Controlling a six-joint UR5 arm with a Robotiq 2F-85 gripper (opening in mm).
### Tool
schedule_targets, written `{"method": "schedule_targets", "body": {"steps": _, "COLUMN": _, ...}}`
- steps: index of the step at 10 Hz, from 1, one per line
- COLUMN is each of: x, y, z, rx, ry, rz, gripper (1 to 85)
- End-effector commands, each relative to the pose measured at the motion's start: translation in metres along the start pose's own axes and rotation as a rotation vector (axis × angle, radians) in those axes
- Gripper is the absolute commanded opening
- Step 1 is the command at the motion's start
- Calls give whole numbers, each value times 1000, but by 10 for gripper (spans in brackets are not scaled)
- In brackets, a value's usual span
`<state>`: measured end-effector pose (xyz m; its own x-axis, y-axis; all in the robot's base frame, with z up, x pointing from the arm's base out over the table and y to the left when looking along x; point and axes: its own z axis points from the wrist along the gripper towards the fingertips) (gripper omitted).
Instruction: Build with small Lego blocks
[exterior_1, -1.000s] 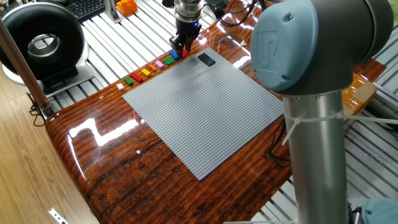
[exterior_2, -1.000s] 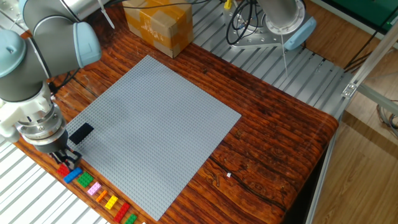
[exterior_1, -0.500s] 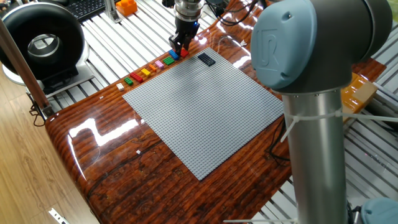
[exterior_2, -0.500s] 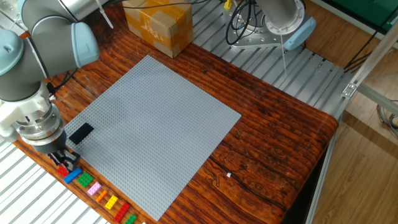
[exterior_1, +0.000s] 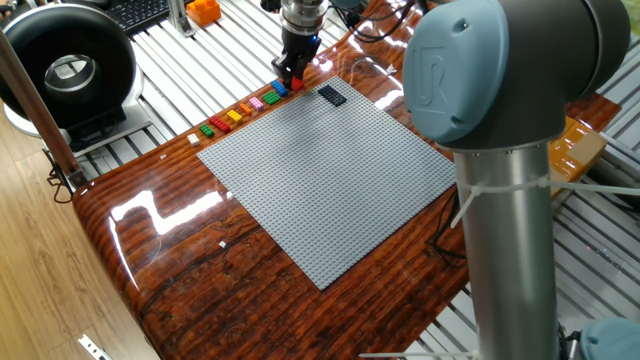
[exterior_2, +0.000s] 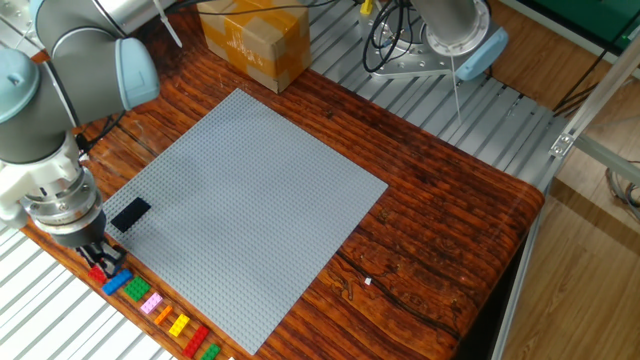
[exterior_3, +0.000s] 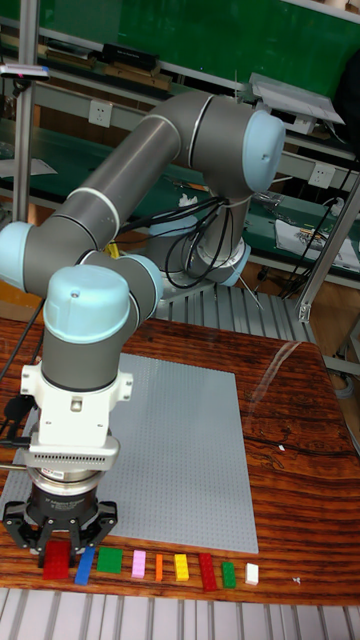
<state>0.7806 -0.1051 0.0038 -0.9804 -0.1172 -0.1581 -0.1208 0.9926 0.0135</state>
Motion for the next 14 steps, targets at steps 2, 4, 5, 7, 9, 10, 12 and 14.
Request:
{"method": "schedule_targets", "body": {"steps": 2, "x": -4, "y": -7, "z": -22, "rx": 20, "ry": 7, "rz": 62, "gripper": 183}}
{"method": "schedule_targets", "body": {"steps": 4, "x": -4, "y": -21, "z": -22, "rx": 67, "ry": 11, "rz": 127, "gripper": 33}}
{"method": "schedule_targets", "body": {"steps": 5, "x": 0, "y": -23, "z": -27, "rx": 78, "ry": 12, "rz": 145, "gripper": 10}}
{"method": "schedule_targets", "body": {"steps": 7, "x": 10, "y": -29, "z": -37, "rx": 83, "ry": 13, "rz": 160, "gripper": 10}}
{"method": "schedule_targets", "body": {"steps": 9, "x": 21, "y": -23, "z": -35, "rx": 74, "ry": 19, "rz": 202, "gripper": 10}}
{"method": "schedule_targets", "body": {"steps": 10, "x": 22, "y": -14, "z": -34, "rx": 72, "ry": 7, "rz": 224, "gripper": 10}}
{"method": "schedule_targets", "body": {"steps": 12, "x": 24, "y": 3, "z": -32, "rx": 54, "ry": -20, "rz": 285, "gripper": 10}}
{"method": "schedule_targets", "body": {"steps": 14, "x": 28, "y": 16, "z": -31, "rx": 41, "ry": -32, "rz": 329, "gripper": 10}}
